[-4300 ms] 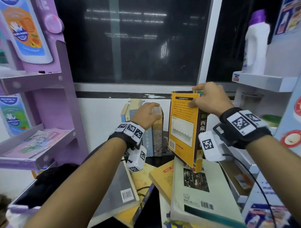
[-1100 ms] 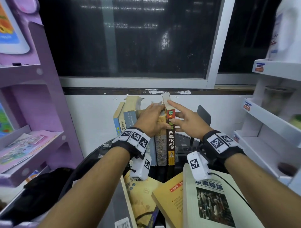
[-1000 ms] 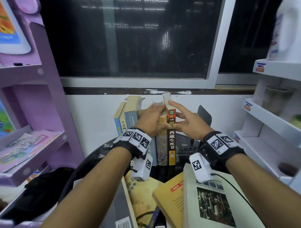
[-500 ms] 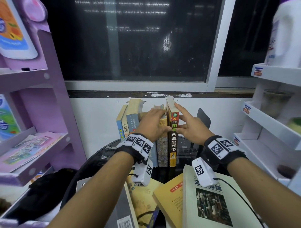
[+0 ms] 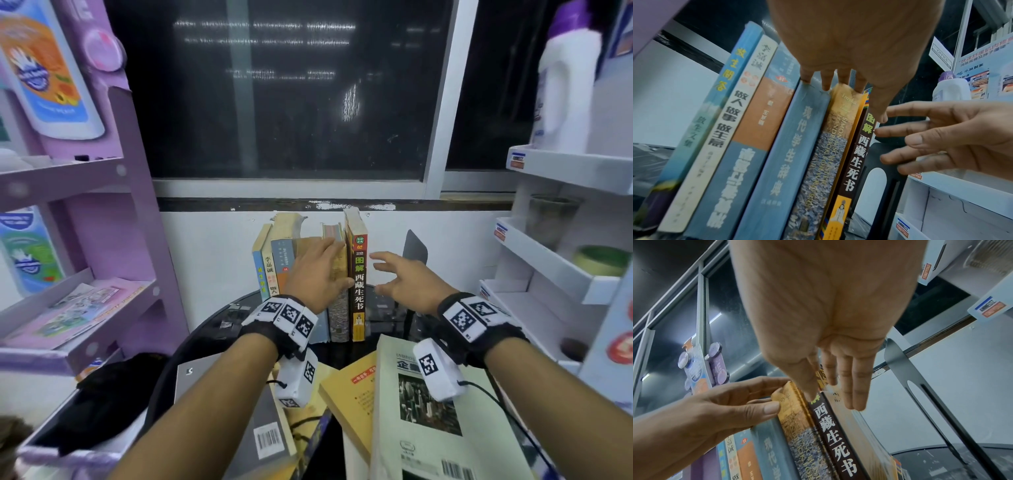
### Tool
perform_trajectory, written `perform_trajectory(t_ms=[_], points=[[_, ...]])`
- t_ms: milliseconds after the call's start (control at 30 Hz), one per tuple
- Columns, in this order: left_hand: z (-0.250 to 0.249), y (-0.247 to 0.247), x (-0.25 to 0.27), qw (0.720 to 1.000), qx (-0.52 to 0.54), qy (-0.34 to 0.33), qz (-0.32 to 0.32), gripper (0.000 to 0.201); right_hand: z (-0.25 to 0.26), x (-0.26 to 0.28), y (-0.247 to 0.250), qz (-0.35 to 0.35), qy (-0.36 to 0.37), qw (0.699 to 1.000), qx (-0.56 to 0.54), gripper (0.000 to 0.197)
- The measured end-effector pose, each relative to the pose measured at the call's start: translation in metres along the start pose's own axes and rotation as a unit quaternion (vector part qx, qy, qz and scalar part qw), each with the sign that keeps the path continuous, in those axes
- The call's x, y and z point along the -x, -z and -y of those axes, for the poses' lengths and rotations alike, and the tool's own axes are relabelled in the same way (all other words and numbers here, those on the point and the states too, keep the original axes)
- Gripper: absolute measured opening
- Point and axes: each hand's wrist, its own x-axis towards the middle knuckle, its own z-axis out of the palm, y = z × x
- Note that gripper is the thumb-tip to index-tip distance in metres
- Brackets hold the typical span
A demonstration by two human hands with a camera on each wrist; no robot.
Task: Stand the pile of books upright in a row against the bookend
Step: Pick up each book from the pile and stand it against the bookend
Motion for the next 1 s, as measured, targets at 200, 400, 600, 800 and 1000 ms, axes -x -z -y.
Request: perform_trajectory(t_ms=[200,400,600,800,1000], points=[[-0.012,0.006,0.023,1.000,0.003,0.006,0.006,0.065,0.001,0.032,0.001,0.031,-0.038,0.998,0.027,0.048],[-0.029,0.005,0.045,0.999,0.023,0.022,0.041,0.064,-0.004,0.069,0.005,0.068,-0.082,0.991,0.075,0.049],[-0.054,0.000,0.067,0.990,0.073,0.062,0.108,0.063,-0.009,0.102,0.007,0.079,-0.125,0.983,0.108,0.051],[-0.073,-0.018,0.081,0.958,0.156,0.120,0.208,0.065,-0.026,0.125,0.006,0.074,-0.195,0.971,0.115,0.058],[-0.085,-0.039,0.086,0.897,0.212,0.204,0.331,0.079,-0.043,0.138,0.005,0.090,-0.248,0.961,0.078,0.056]])
